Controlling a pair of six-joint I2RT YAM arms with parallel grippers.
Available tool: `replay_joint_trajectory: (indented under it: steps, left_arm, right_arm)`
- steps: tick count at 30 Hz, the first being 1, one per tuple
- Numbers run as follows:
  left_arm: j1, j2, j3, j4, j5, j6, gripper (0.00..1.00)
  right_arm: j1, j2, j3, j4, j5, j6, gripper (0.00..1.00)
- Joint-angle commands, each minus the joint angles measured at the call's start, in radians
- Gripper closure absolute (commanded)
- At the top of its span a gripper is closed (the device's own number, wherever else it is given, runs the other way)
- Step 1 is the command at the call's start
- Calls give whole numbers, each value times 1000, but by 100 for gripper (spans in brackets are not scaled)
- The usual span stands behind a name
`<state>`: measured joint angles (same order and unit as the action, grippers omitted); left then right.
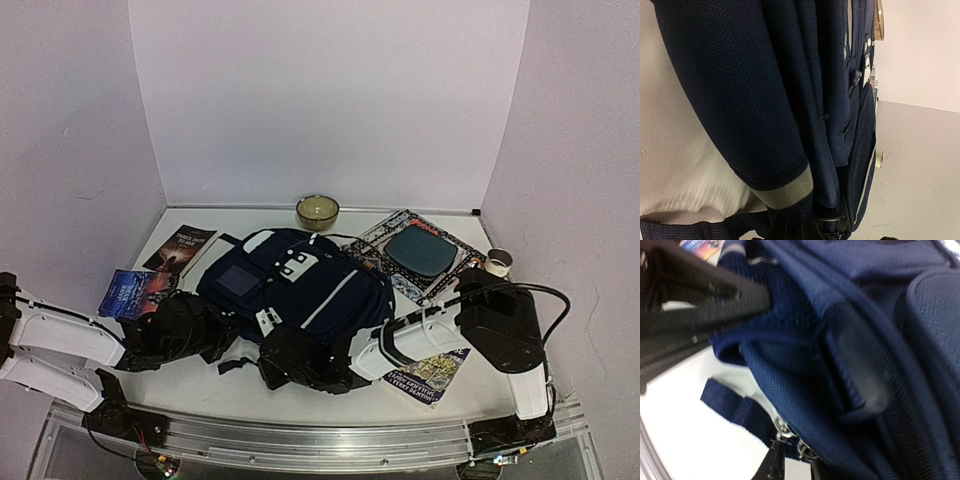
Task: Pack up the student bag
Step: Pick up the largest pocket of the bag from the student bag.
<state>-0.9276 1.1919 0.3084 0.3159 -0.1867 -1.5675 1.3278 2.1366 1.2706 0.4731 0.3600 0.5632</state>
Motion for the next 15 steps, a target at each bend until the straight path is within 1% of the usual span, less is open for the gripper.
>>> replay_joint_trajectory:
  steps: [1,11,15]
  left_arm:
    - [-14,-24,53,84,25,16,100]
    - [-14,-36,51,83,9,32,100]
    - [-14,-49,47,83,-2,33,100]
  right_arm:
    - [-15,-74,-35,52,-43,-45,83]
    - [-18,-106,-72,74,-11,-49,100]
    - [-18,-118,-102,74,2,-37,100]
